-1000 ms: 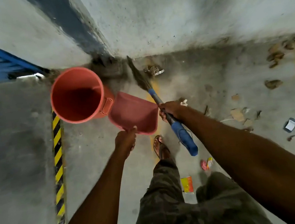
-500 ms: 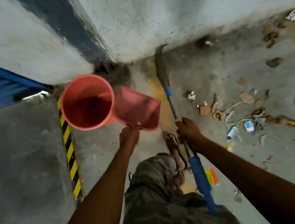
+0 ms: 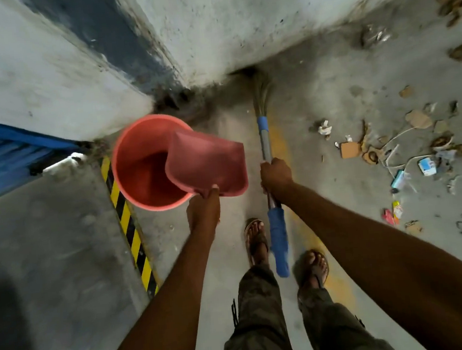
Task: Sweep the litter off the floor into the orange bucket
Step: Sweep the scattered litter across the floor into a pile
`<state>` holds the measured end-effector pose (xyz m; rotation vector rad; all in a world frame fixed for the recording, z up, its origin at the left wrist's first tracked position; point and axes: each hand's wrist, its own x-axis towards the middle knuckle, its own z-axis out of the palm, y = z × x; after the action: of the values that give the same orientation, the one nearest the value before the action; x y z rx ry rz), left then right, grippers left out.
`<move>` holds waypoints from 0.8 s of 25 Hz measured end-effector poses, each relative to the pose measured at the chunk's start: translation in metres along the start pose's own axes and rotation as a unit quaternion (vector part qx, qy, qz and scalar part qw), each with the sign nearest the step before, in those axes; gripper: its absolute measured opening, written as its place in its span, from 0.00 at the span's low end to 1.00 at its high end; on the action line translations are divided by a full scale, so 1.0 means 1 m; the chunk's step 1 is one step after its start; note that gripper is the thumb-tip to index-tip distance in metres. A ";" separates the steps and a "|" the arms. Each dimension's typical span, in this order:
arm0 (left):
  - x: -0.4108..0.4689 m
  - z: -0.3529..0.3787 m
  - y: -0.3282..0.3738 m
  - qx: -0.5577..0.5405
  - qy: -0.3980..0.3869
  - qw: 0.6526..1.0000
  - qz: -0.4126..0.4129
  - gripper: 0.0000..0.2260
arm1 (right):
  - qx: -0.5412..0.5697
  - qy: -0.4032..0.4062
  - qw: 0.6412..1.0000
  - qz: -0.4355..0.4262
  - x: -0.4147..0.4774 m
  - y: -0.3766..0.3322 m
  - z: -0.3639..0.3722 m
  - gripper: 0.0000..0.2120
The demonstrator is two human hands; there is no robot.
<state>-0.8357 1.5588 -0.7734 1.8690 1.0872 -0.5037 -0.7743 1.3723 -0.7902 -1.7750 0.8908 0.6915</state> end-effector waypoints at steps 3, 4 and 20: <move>0.008 0.001 0.009 0.019 -0.011 1.000 0.009 0.31 | -0.002 -0.028 0.999 -0.015 -0.010 0.020 -0.001 0.09; 0.015 0.000 0.008 0.022 -0.014 1.000 0.010 0.31 | -0.027 -0.055 0.998 -0.013 -0.004 0.021 -0.004 0.08; 0.010 0.011 0.009 0.200 -0.078 0.973 0.085 0.23 | 0.017 0.050 0.992 0.116 -0.028 0.115 -0.046 0.13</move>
<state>-0.8219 1.5521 -0.7817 2.2039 0.7508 -0.7994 -0.8824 1.3088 -0.8121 -1.7049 1.1834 0.7344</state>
